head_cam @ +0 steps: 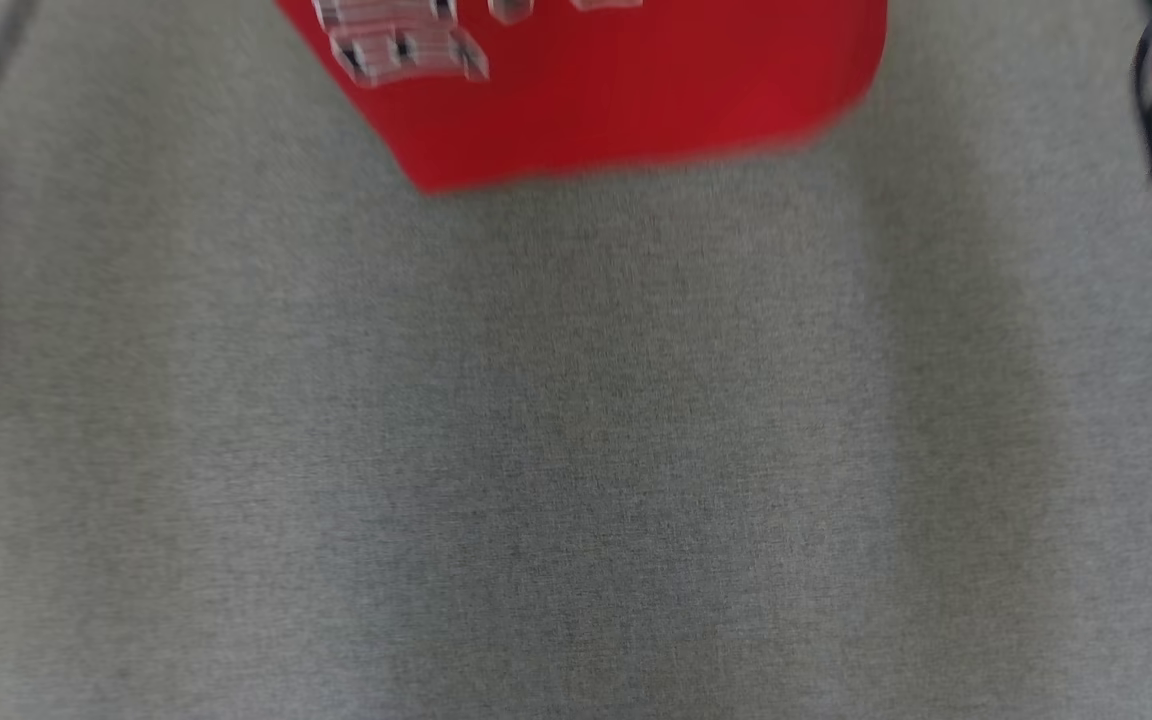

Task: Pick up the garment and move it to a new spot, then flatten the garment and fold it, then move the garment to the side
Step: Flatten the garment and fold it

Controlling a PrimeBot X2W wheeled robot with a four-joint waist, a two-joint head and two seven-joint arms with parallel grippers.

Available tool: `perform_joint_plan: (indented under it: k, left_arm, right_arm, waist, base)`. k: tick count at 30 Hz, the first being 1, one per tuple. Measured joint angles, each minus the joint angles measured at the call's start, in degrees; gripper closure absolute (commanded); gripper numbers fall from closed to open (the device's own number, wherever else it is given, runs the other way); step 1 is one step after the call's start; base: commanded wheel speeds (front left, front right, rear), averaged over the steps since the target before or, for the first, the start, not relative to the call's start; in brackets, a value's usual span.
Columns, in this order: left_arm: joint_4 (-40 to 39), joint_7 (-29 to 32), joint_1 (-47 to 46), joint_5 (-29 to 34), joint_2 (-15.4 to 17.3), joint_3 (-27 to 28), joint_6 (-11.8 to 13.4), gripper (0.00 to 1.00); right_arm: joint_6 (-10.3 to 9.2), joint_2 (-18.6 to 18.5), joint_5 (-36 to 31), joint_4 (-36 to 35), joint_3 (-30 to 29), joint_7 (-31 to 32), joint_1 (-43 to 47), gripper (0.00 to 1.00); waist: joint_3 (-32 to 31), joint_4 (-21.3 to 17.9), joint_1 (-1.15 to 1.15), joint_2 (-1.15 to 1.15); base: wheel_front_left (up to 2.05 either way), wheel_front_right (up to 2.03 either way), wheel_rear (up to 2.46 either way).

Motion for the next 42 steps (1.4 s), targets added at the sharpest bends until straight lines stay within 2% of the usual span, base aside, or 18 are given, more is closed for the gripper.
perform_joint_plan:
  k: [5, 11, 22, 28, 32, 37, 42]
  left_arm:
    - [8.7, -2.1, -13.2, -0.2, -1.2, -0.5, 0.0, 1.0]
    - [15.7, -5.4, -22.9, 0.1, -2.2, -3.1, 0.0, 1.0]
    - [21.8, -9.4, -30.6, -3.6, -3.1, -8.4, 0.0, 1.0]
    - [22.1, -10.3, -29.9, -6.5, -2.9, -11.3, 0.0, 1.0]
    - [19.9, -12.3, -25.0, -10.1, -1.9, -13.5, 0.0, 1.0]
    - [15.5, -14.2, -15.4, -13.1, 0.4, -14.5, 0.0, 1.0]
    - [9.0, -15.0, -1.2, -14.0, 3.5, -12.7, 0.5, 1.0]
  right_arm:
    - [0.0, 0.2, 0.6, 5.7, 1.3, 0.8, -12.5, 1.0]
    - [0.0, -0.1, 0.1, 12.8, 1.8, 0.1, -23.0, 1.0]
    - [0.0, -0.8, 0.0, 21.6, 4.0, -3.5, -30.4, 1.0]
    - [0.0, -1.5, 1.1, 23.1, 6.1, -5.2, -29.2, 1.0]
    - [0.0, -2.0, 3.8, 22.8, 8.5, -7.6, -24.7, 1.0]
    - [0.0, -2.8, 8.2, 19.4, 11.2, -10.2, -14.7, 1.0]
    - [0.0, -6.1, 12.2, 13.0, 14.0, -11.7, -1.7, 1.0]
  waist:
    - [5.5, -0.6, 0.0, 0.0]
    - [10.0, -1.6, -0.01, 0.01]
    - [12.0, -1.9, -0.04, -0.02]
    - [12.4, -1.5, -0.03, -0.01]
    - [11.2, -1.3, -0.03, -0.02]
    - [8.0, -1.4, -0.03, -0.02]
    - [3.6, -1.5, -0.04, -0.02]
  base:
    - [0.0, 0.0, 0.0]
    - [0.0, 0.0, 0.0]
    - [0.0, 0.0, 0.0]
    - [0.0, 0.0, 0.0]
    - [0.0, 0.0, 0.0]
    - [0.0, 0.0, 0.0]
    - [0.0, 0.0, 0.0]
